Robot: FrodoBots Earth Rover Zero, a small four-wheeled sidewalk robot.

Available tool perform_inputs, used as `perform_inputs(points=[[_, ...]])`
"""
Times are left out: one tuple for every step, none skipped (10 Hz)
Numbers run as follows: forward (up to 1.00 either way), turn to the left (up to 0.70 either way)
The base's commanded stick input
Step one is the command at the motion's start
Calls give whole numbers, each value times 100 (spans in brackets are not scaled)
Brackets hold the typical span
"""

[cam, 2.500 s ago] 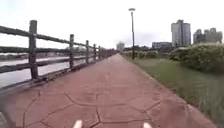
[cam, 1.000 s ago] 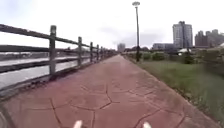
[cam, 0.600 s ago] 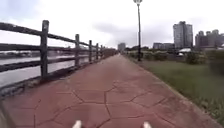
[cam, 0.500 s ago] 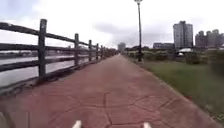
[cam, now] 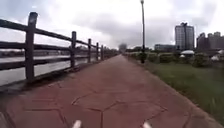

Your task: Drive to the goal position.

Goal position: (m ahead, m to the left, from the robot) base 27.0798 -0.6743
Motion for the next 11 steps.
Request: perform_inputs(points=[[85,8],[85,8],[85,8],[85,8],[85,8],[85,8],[85,3],[85,-15],[85,-24],[85,-18],[85,-3]])
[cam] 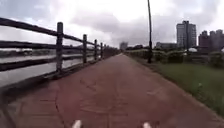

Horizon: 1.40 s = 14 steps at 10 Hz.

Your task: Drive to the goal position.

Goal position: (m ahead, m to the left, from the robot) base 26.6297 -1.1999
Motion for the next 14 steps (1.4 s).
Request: perform_inputs(points=[[85,8],[85,8],[85,8],[85,8],[85,8],[85,8],[85,8],[85,8],[85,8],[85,6],[85,-10],[85,-26],[85,-26],[85,-26]])
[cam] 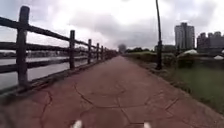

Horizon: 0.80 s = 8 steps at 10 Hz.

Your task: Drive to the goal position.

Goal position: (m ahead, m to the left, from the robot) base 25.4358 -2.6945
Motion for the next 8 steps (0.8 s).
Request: perform_inputs(points=[[85,-21],[85,-10],[85,1],[85,8],[85,8],[85,8],[85,8],[85,8]])
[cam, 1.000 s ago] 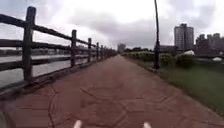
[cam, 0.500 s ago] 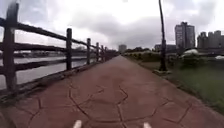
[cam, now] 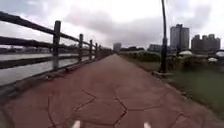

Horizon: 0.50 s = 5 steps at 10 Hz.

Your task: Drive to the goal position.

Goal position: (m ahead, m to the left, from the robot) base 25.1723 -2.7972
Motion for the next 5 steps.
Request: perform_inputs(points=[[85,8],[85,8],[85,8],[85,8],[85,8]])
